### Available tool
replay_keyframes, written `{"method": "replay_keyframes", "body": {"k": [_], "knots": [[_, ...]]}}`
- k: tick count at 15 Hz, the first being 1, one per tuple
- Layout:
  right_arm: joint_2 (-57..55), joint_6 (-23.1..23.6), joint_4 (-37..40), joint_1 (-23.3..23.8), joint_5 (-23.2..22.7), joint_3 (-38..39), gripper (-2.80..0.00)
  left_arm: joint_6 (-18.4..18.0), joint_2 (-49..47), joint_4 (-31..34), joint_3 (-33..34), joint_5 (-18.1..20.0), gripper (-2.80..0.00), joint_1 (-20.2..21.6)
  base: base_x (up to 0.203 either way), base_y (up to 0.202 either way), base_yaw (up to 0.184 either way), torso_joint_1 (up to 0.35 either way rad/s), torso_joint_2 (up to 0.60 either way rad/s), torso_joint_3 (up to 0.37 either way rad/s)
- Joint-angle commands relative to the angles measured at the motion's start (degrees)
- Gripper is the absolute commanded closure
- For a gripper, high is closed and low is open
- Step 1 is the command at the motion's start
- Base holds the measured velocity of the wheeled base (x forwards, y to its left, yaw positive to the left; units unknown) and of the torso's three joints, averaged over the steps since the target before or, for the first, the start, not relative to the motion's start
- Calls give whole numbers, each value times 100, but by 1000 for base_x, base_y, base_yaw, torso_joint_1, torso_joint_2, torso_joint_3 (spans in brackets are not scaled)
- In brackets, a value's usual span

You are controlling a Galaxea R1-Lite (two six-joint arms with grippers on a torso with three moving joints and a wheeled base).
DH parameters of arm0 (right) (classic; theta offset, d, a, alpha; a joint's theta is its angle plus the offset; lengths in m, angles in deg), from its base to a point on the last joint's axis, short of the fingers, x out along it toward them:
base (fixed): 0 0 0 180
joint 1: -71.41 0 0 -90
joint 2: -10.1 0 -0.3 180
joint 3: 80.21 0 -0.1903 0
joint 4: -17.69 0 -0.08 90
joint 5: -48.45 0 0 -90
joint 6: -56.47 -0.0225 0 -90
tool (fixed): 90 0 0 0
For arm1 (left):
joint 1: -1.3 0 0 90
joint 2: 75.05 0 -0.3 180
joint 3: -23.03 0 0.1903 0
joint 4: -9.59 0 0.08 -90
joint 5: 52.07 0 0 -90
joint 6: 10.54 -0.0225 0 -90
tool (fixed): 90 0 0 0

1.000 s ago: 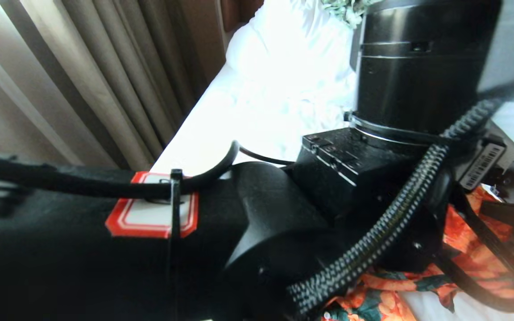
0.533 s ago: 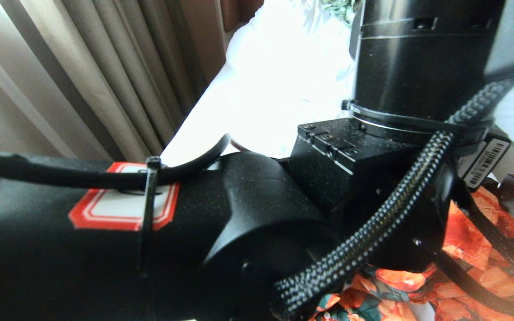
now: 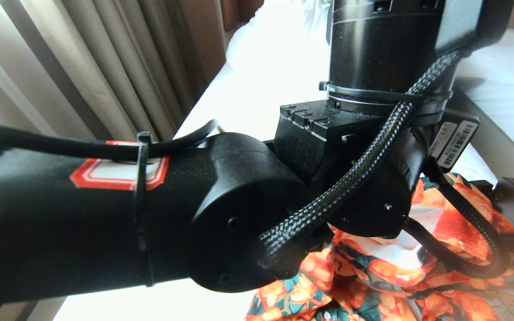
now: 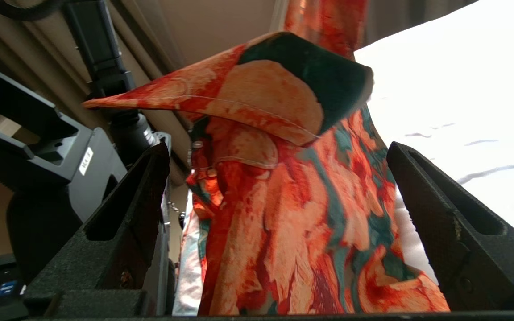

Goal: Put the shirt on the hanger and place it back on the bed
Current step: Take the clothes hanger out of the clothes

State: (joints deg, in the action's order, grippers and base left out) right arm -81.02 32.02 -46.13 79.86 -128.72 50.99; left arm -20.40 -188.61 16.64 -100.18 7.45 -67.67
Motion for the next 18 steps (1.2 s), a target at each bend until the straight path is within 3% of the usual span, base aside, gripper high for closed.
{"method": "replay_keyframes", "body": {"k": [1,4,15,18], "knots": [[-46,30,-48,43,-49,11,-280,-3,-5,-4,-82,-20,0,98,0,0,0,0,0,0],[-65,238,-48,263,-49,-4,-280,2,0,-2,-87,-11,0,183,0,0,0,0,0,0],[121,274,-48,733,-49,-297,-280,91,12,-2,-219,33,0,596,0,0,0,0,0,0],[107,257,-48,1056,-49,-450,-280,90,-37,-19,-215,37,0,716,0,0,0,0,0,0]]}}
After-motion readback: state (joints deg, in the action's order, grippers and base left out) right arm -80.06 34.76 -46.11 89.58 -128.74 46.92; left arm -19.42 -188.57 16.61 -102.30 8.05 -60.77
